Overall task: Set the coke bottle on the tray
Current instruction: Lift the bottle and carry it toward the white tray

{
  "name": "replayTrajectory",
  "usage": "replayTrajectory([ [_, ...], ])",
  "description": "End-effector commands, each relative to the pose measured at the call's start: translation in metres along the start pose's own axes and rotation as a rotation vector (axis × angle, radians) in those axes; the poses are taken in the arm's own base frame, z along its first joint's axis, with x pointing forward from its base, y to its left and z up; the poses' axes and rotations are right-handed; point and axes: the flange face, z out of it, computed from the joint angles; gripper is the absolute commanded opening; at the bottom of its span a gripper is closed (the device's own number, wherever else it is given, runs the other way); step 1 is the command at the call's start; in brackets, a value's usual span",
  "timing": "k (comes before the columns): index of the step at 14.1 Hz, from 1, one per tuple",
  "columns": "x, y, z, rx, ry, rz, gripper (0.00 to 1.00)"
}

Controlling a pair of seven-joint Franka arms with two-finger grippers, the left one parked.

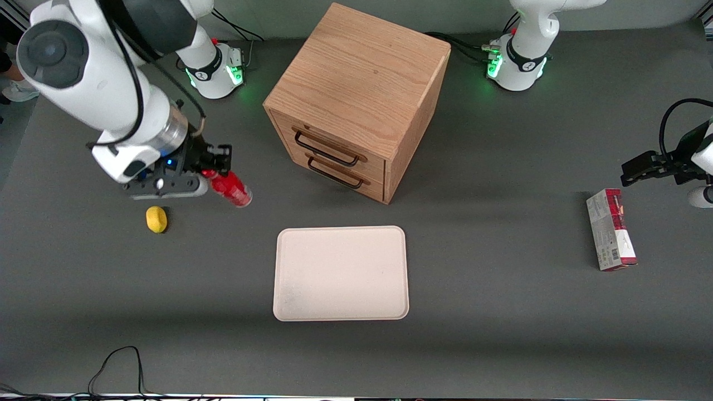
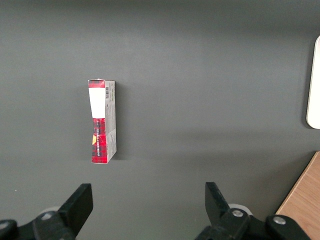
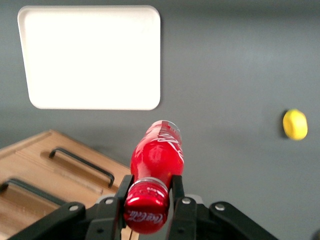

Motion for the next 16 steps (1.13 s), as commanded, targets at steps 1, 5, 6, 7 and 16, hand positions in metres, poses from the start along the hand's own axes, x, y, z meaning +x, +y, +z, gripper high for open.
replayTrajectory([
  [1, 0.046, -0.004, 0.004, 0.02, 0.019, -0.05, 0.21],
  [5, 0.098, -0.007, 0.048, 0.039, 0.095, -0.113, 0.22],
  [6, 0.107, -0.013, 0.06, 0.041, 0.12, -0.12, 0.22],
  [7, 0.115, -0.021, 0.077, 0.032, 0.138, -0.135, 0.22],
  [16, 0.156, -0.051, 0.198, -0.004, 0.192, -0.248, 0.23],
])
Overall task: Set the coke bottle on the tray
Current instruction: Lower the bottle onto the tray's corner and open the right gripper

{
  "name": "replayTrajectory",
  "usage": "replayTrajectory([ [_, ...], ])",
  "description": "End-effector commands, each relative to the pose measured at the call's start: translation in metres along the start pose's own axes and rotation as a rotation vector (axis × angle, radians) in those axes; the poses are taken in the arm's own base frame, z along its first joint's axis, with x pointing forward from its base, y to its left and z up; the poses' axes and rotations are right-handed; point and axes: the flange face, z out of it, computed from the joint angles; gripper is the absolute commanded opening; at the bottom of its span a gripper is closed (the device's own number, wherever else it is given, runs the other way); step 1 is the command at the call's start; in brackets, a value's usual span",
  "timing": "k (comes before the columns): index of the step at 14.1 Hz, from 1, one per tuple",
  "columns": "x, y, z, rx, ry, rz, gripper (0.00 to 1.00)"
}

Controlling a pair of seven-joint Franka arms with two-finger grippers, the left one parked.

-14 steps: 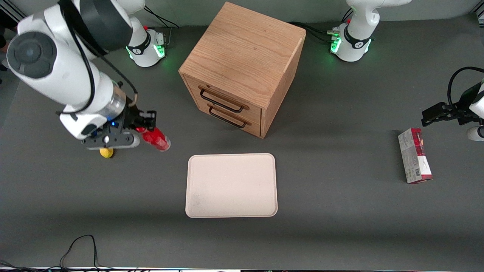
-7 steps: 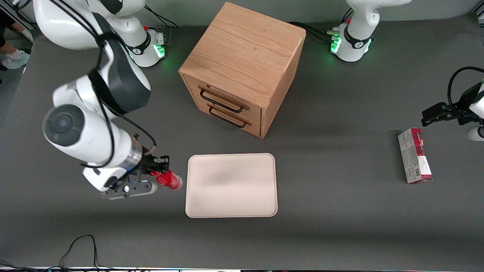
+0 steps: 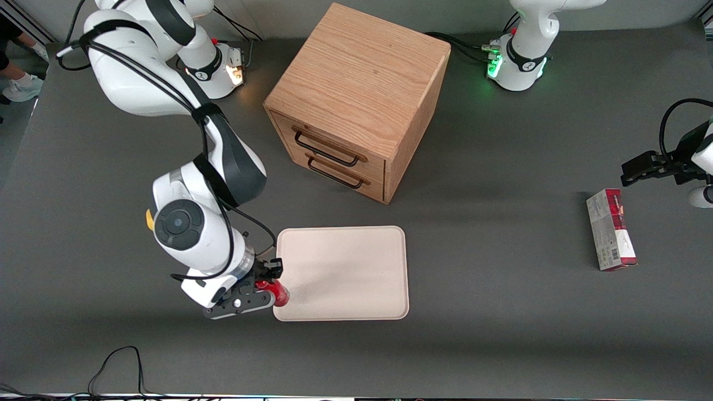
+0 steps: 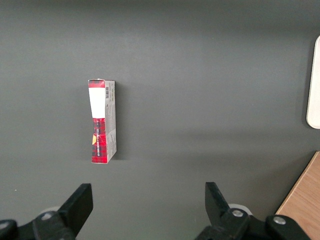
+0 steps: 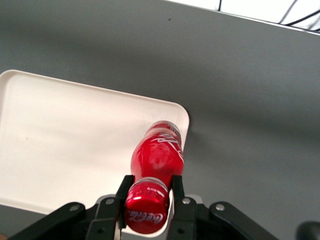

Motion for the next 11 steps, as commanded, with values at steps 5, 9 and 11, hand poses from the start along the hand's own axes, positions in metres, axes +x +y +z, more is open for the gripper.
replayTrajectory([
  [5, 0.006, -0.006, 0.035, 0.007, 0.021, -0.048, 0.29],
  [9, 0.001, -0.009, 0.054, 0.01, -0.001, -0.037, 0.34],
  [11, 0.001, -0.008, 0.055, 0.01, -0.001, -0.038, 0.43],
])
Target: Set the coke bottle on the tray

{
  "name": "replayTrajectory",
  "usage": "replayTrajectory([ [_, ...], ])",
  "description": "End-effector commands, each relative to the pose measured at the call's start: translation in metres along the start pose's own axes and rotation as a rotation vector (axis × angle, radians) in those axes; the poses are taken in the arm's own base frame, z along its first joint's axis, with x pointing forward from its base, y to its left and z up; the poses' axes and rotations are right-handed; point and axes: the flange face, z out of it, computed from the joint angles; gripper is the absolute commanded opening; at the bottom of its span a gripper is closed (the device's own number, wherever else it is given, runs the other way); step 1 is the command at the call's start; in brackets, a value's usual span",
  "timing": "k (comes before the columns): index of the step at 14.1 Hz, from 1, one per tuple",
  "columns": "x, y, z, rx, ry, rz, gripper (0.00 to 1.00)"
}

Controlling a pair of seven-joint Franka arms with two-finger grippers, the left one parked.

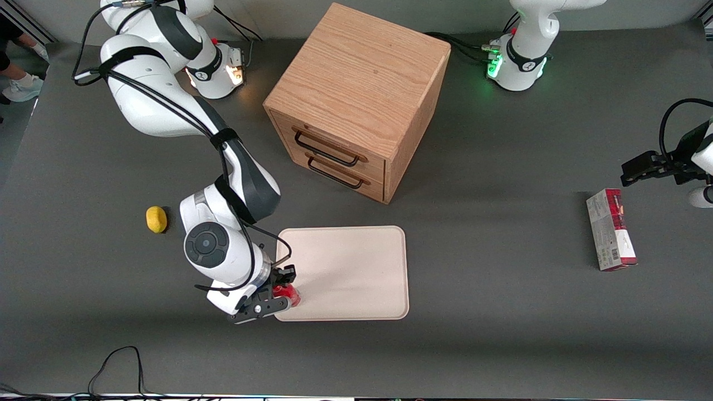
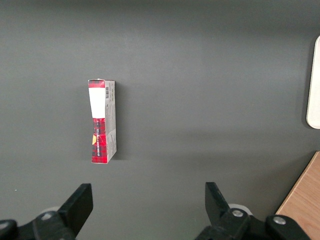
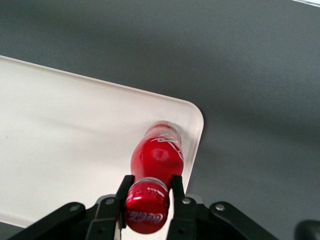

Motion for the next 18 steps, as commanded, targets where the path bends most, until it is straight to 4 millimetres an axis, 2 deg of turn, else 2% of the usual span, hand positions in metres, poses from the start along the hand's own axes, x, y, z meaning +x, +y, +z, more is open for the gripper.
replayTrajectory([
  [1, 0.002, -0.001, -0.005, -0.007, 0.024, -0.01, 0.85],
  [2, 0.002, 0.001, -0.005, -0.005, 0.025, -0.008, 1.0],
  [4, 0.002, 0.002, -0.007, -0.005, 0.027, -0.006, 1.0],
  [6, 0.003, 0.005, -0.022, -0.004, 0.043, 0.002, 1.0],
  [7, 0.003, 0.007, -0.037, -0.004, 0.051, 0.006, 1.0],
  [9, -0.011, 0.013, -0.081, 0.035, 0.022, 0.045, 1.0],
  [10, -0.023, 0.029, -0.104, 0.056, 0.012, 0.086, 1.0],
  [12, -0.063, 0.062, -0.137, 0.029, -0.004, 0.141, 1.0],
  [14, -0.113, 0.096, -0.169, 0.068, -0.018, 0.233, 1.0],
  [15, -0.141, 0.114, -0.18, 0.068, -0.027, 0.276, 1.0],
  [18, -0.225, 0.15, -0.209, 0.051, -0.028, 0.347, 1.0],
])
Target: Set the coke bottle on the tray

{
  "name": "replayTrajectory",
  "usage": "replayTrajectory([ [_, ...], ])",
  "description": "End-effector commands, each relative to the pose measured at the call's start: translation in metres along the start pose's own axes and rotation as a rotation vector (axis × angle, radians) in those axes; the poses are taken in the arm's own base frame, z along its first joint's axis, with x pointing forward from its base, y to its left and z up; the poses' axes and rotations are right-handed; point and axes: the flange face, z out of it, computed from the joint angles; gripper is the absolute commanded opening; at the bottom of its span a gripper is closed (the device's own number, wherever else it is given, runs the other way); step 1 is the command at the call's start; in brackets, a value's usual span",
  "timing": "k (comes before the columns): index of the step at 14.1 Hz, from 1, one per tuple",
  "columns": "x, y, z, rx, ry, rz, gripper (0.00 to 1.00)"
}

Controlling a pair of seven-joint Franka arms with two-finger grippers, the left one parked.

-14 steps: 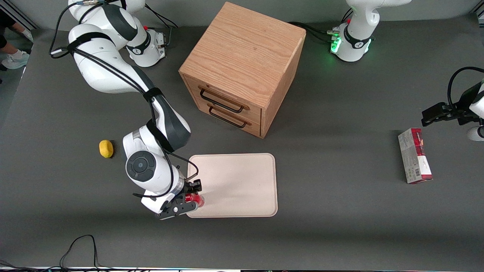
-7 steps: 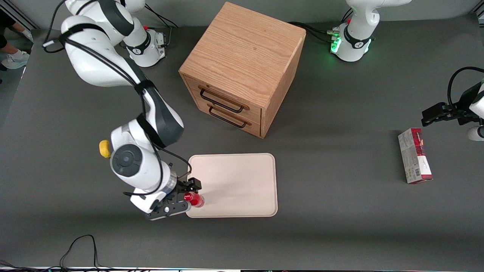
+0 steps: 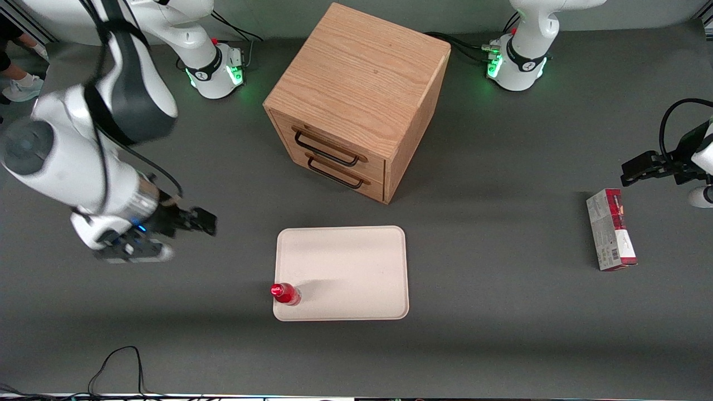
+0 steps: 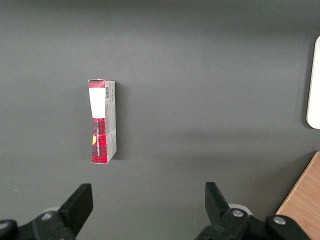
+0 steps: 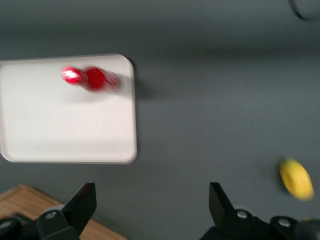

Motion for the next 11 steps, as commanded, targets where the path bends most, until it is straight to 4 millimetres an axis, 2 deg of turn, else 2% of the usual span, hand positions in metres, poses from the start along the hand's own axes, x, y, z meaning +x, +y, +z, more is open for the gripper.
replayTrajectory([
  [1, -0.091, 0.05, -0.015, 0.025, 0.005, 0.06, 1.0],
  [2, -0.105, 0.059, -0.026, 0.025, 0.013, 0.066, 1.0],
  [4, -0.115, 0.063, -0.038, -0.014, -0.013, 0.055, 1.0],
  [7, -0.116, 0.065, -0.058, -0.049, -0.033, 0.057, 1.0],
  [11, -0.113, 0.069, -0.073, -0.061, -0.078, 0.063, 1.0],
])
